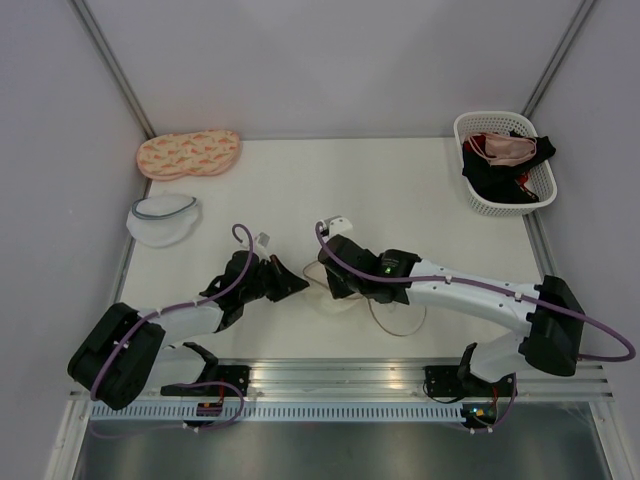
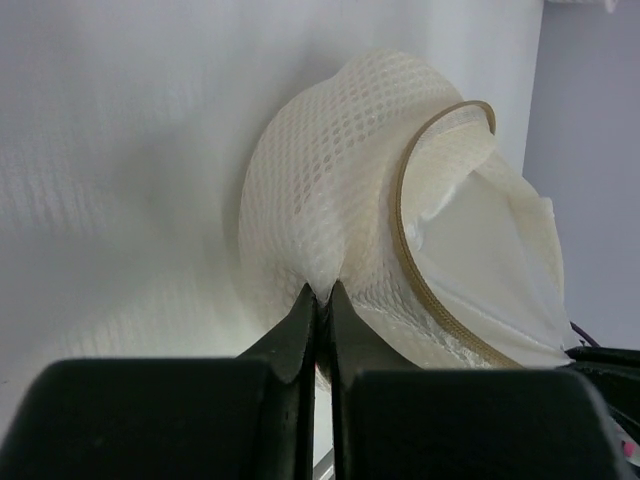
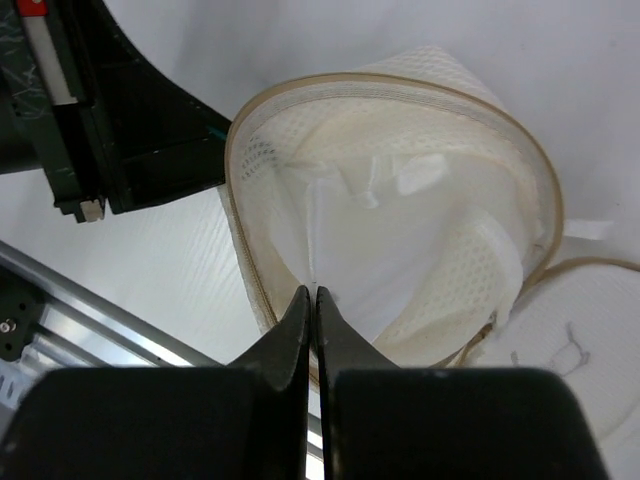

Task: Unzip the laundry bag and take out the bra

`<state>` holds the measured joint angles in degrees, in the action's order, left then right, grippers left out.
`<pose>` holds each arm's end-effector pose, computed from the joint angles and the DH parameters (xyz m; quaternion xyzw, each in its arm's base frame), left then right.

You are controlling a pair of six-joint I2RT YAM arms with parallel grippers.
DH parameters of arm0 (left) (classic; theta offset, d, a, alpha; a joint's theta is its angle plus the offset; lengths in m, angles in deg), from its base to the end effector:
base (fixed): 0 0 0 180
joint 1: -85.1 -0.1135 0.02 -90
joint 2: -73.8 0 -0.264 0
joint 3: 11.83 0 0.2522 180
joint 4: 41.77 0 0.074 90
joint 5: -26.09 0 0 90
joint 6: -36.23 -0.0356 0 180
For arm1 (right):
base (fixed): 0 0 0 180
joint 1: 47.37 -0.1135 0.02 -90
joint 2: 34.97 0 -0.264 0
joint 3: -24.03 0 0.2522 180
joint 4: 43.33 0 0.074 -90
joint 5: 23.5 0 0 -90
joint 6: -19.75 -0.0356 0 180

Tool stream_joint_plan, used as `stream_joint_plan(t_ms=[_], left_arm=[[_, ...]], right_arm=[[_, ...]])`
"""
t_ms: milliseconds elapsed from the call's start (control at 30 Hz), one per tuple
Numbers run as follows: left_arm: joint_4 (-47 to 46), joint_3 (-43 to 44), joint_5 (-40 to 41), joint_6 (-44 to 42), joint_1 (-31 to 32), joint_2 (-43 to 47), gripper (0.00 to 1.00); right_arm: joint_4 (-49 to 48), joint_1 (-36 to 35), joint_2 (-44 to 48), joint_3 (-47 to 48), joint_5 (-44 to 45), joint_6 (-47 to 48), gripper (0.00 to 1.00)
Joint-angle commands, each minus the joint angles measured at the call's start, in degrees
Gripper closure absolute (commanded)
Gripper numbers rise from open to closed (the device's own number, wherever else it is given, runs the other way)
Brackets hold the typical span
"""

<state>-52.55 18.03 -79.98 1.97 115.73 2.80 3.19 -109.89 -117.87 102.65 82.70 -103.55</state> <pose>0.1820 -0.1192 0.1425 -0.1189 0.8536 -0.4254 0.2760 0.1506 0.2680 0.2728 -0.1895 0.9144 0.1575 0.3211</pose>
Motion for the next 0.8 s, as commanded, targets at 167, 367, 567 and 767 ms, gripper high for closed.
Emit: stream_joint_plan(t_ms=[167, 367, 567, 767], left_arm=[[1.51, -0.72, 2.89, -0.29, -0.49, 0.34, 0.98], [1.77, -0.8, 2.89, -0.2, -0.57, 0.69, 0.98], [2.03, -1.07, 2.98, -0.02, -0.57, 0.78, 0.79], [1.6, -1.33, 2.98, 0.15, -0.57, 1.13, 0.74]], right_arm=[[7.32, -0.23, 7.3, 3.78, 18.76, -6.16, 1.0], [8.65, 0.12, 6.08, 2.82, 20.27, -7.4, 1.0], [2.76, 0.47, 5.03, 1.32, 10.36, -3.19, 0.99], [-3.73, 0.38, -2.35, -2.89, -4.67, -1.15, 0.75]])
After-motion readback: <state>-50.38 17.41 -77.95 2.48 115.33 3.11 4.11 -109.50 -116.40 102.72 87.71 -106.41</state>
